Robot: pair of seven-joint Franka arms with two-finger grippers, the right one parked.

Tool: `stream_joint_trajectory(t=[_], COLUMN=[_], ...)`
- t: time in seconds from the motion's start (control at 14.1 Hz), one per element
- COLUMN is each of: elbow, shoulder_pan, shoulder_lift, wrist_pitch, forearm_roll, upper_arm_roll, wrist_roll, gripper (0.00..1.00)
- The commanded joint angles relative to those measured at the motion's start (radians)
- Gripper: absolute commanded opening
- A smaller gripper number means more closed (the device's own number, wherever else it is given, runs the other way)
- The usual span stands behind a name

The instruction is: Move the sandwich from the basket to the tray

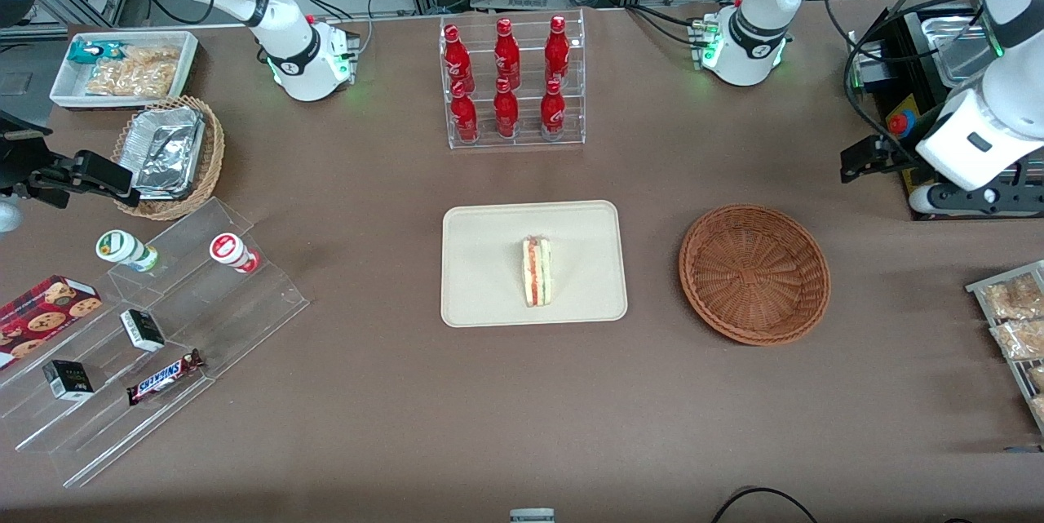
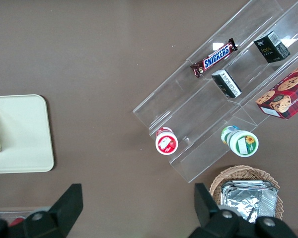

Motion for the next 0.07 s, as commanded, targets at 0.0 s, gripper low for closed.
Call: stream_joint_trajectory(t=[0.0], elbow=[-0.004], shoulder_pan=[0.023], shoulder_lift=[-0.038], wrist_pitch=[-0.017], forearm_roll=[0.014], upper_arm_roll=[-0.013], wrist_roll=[0.047], gripper=[1.0])
